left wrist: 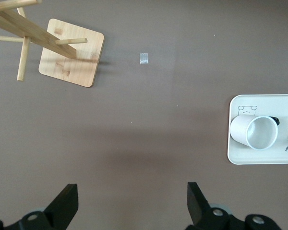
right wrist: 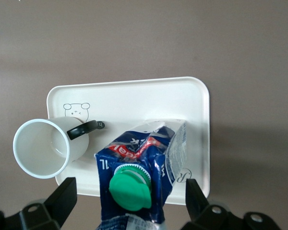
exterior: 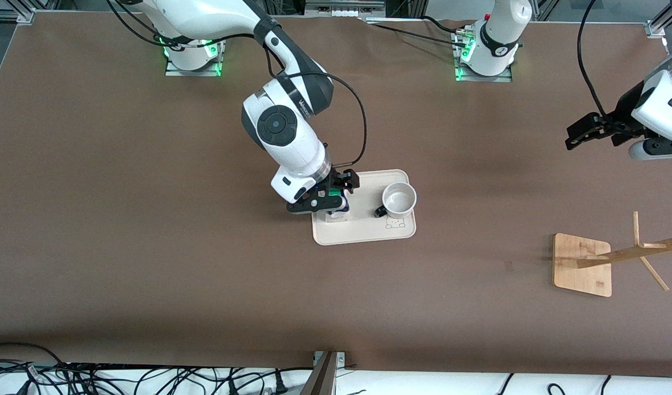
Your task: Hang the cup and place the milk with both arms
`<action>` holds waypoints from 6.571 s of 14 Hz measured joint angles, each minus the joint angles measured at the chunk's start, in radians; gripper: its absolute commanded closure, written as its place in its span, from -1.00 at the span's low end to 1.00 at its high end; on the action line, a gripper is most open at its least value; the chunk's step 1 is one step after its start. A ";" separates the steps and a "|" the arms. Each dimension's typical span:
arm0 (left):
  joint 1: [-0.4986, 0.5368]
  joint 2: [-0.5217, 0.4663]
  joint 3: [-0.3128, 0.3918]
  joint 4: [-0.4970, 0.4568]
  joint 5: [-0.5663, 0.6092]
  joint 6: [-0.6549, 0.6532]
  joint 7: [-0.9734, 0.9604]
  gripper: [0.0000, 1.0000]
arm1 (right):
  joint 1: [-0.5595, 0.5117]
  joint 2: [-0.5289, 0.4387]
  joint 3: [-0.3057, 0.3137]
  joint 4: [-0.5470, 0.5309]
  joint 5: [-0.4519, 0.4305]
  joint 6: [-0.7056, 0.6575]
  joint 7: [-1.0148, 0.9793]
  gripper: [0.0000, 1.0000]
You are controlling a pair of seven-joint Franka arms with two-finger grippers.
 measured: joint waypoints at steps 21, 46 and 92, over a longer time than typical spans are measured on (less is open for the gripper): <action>-0.001 0.102 -0.046 -0.011 0.000 0.021 0.009 -1.00 | -0.002 0.020 -0.002 0.057 0.000 -0.052 -0.008 0.30; -0.301 0.519 -0.357 -0.141 0.242 0.507 0.107 -0.94 | -0.357 -0.221 -0.268 0.155 -0.021 -0.741 -0.622 0.29; 0.069 0.242 0.080 0.044 -0.035 0.290 0.332 1.00 | -0.396 -0.320 -0.337 -0.043 -0.079 -0.611 -0.769 -1.00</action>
